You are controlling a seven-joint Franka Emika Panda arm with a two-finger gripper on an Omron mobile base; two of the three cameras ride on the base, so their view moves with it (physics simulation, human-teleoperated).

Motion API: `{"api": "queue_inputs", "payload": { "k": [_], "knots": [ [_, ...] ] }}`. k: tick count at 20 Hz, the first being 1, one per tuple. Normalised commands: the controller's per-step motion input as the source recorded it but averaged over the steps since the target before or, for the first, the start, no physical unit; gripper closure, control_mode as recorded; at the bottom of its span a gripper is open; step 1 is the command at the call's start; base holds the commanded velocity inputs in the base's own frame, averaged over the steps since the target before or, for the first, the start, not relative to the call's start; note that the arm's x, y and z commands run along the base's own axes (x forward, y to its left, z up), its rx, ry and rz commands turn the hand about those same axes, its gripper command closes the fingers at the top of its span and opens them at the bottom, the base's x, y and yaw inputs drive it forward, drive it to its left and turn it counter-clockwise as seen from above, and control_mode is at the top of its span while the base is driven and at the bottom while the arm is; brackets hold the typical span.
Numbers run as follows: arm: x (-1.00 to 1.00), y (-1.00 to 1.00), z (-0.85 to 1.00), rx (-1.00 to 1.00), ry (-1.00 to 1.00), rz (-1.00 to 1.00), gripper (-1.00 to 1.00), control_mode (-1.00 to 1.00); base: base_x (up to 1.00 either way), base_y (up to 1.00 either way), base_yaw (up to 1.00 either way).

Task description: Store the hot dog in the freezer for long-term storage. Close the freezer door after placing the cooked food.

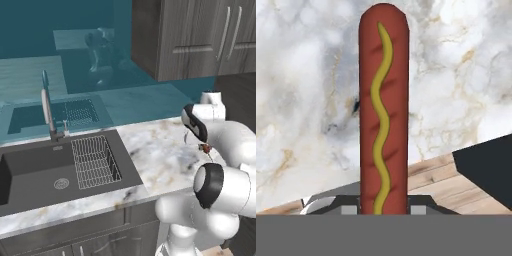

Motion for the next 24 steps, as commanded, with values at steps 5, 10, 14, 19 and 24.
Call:
{"api": "queue_inputs", "payload": {
  "k": [5, 10, 14, 19, 24],
  "knots": [
    [-0.27, 0.02, 0.48, 0.12, 0.01, 0.00, 1.00, -1.00, 0.00, 0.00, 0.00],
    [-0.40, 0.30, 0.61, 0.11, 0.00, 0.00, 1.00, -1.00, 0.00, 0.00, 0.00],
    [-0.40, 0.34, 0.39, 0.05, 0.00, 0.00, 1.00, -1.00, 0.00, 0.00, 0.00],
    [-0.12, 0.39, 0.05, -0.08, 0.03, -0.02, 1.00, -1.00, 0.00, 0.00, 0.00],
    [0.00, 0.32, 0.00, -0.13, 0.14, -0.07, 1.00, -1.00, 0.00, 0.00, 0.00]
  ]
}}
